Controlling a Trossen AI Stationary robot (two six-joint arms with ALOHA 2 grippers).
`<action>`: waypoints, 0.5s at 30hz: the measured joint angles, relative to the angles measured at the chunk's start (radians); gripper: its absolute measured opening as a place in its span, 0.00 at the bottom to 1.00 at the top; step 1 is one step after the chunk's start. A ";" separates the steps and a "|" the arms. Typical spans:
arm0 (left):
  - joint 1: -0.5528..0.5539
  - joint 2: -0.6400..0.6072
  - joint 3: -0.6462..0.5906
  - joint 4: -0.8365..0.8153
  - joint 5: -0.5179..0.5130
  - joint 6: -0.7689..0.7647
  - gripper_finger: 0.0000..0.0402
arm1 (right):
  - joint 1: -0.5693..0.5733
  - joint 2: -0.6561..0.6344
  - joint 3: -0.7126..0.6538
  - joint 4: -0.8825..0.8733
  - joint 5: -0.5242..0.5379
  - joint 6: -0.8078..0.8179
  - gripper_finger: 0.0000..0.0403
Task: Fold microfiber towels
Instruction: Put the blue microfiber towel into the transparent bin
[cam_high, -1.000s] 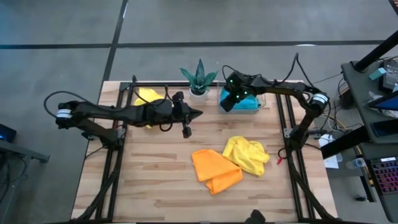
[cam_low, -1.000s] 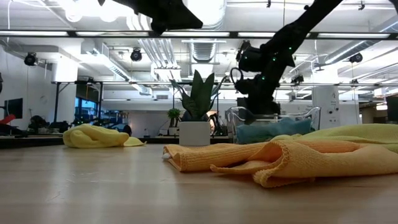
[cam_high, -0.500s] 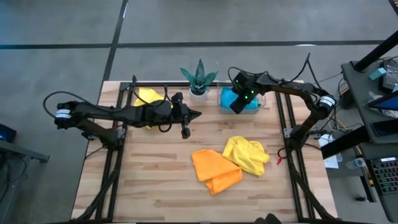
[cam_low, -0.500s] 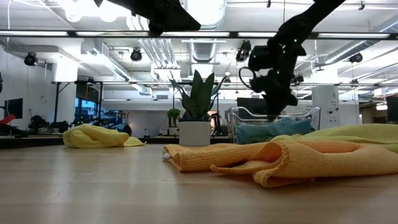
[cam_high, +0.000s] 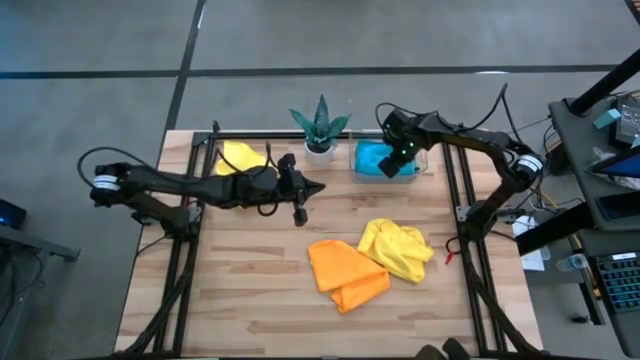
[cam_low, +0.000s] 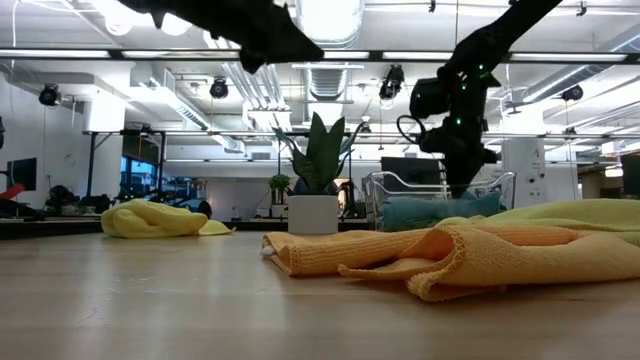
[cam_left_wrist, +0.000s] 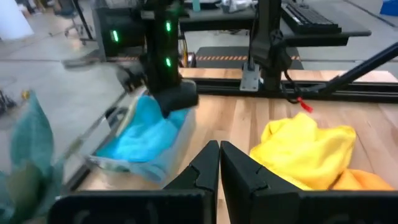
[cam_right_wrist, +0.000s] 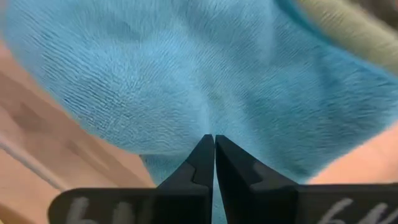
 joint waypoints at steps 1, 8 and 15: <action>-0.005 0.006 -0.012 0.026 0.000 -0.015 0.00 | 0.000 -0.007 0.004 0.001 0.007 0.000 0.02; -0.065 0.025 -0.125 0.174 0.001 -0.046 0.00 | -0.003 -0.028 0.013 0.072 0.120 0.018 0.02; -0.089 0.012 -0.169 0.189 0.000 -0.075 0.00 | -0.032 0.007 0.004 0.119 0.170 -0.005 0.02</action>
